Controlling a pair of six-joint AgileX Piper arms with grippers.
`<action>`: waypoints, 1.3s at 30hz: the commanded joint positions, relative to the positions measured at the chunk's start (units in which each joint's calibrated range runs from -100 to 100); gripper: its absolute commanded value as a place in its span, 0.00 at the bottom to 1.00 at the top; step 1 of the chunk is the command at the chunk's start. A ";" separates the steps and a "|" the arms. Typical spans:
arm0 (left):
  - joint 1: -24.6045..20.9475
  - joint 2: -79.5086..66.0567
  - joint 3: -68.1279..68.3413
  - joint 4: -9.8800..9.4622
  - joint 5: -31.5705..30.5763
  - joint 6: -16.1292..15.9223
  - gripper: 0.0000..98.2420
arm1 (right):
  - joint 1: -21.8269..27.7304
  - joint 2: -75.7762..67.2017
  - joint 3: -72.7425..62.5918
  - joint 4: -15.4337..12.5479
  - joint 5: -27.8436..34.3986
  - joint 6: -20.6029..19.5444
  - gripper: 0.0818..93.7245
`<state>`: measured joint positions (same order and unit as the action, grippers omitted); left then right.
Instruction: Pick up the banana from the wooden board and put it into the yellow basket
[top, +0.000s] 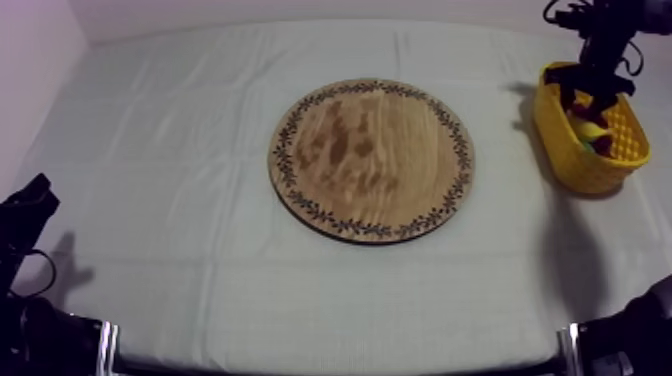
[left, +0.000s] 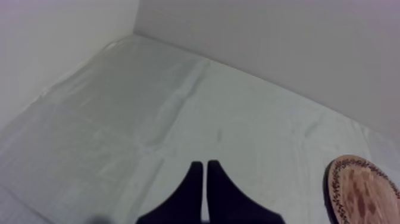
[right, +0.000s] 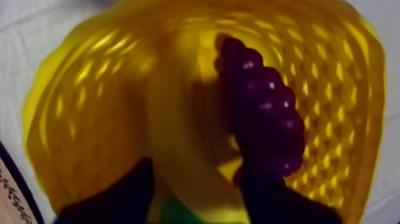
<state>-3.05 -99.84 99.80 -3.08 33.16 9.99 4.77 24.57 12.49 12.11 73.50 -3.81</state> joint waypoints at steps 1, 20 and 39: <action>-0.02 0.02 -0.02 0.02 -0.02 -0.01 0.00 | 0.04 0.13 0.00 -0.41 0.42 0.13 0.71; -0.02 0.02 -0.02 0.02 -0.02 -0.01 0.00 | 1.55 -9.28 3.14 -3.80 -0.90 2.84 0.71; -0.02 0.02 -0.02 0.02 -0.02 0.01 0.00 | 1.17 -44.64 37.86 -3.82 -17.81 1.36 0.38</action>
<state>-3.05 -99.84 99.80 -3.08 33.16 9.99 5.92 -13.99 42.55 8.34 58.78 -2.33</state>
